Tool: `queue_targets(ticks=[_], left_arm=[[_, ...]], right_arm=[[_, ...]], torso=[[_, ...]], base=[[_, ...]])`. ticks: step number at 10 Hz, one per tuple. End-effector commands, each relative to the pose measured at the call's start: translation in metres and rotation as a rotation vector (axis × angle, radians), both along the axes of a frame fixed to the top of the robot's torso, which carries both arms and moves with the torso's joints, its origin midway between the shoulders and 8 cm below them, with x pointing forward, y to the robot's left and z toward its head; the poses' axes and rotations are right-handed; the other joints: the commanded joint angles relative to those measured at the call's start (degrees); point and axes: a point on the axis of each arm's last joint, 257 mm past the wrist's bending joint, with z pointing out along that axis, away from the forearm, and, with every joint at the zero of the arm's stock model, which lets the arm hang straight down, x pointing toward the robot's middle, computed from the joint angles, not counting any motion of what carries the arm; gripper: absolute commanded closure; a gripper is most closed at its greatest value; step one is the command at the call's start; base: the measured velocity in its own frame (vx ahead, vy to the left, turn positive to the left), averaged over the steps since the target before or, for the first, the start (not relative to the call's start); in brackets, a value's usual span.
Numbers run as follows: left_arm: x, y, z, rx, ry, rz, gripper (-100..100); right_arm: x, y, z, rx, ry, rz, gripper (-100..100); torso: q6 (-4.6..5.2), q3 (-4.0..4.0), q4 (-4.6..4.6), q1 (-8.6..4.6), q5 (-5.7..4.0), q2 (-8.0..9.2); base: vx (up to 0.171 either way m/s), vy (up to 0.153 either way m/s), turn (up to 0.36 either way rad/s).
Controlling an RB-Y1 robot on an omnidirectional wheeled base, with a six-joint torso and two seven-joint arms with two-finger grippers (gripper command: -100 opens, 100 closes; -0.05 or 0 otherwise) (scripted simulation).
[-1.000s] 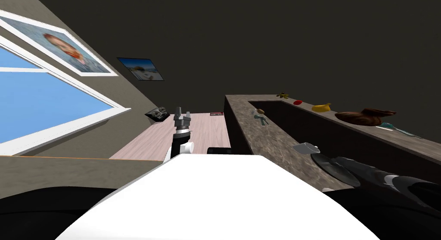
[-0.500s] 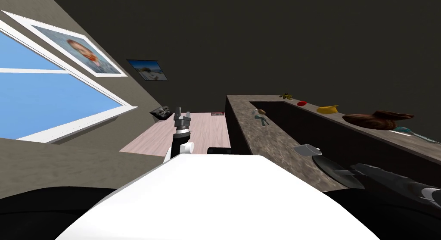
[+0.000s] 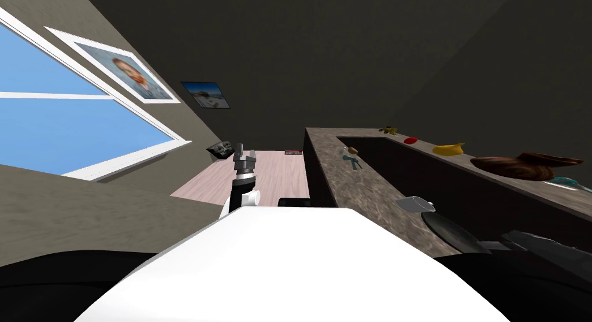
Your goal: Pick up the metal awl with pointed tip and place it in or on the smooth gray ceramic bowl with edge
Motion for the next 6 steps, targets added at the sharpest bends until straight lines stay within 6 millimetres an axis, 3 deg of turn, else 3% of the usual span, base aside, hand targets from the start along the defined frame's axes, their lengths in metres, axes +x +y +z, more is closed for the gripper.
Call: queue_targets(ticks=[1, 5, 6], left_arm=[[0.0000, 0.0000, 0.0000, 0.000, 0.000, 0.000, 0], [0.0000, 0.0000, 0.0000, 0.000, 0.000, 0.000, 0], [0.0000, 0.0000, 0.0000, 0.000, 0.000, 0.000, 0]], right_arm=[[0.0000, 0.0000, 0.0000, 0.000, 0.000, 0.000, -100], [0.0000, 0.0000, -0.0001, 0.000, 0.000, 0.000, -100], [0.0000, 0.0000, -0.0001, 0.000, 0.000, 0.000, 0]], torso=[[0.00, 0.00, 0.00, 0.00, 0.00, 0.00], [-0.01, -0.04, -0.02, 0.06, 0.02, -0.06], [-0.01, -0.04, -0.02, 0.07, 0.02, -0.06]], base=[[0.000, 0.000, 0.000], [0.000, 0.000, 0.000], [0.000, 0.000, 0.000]])
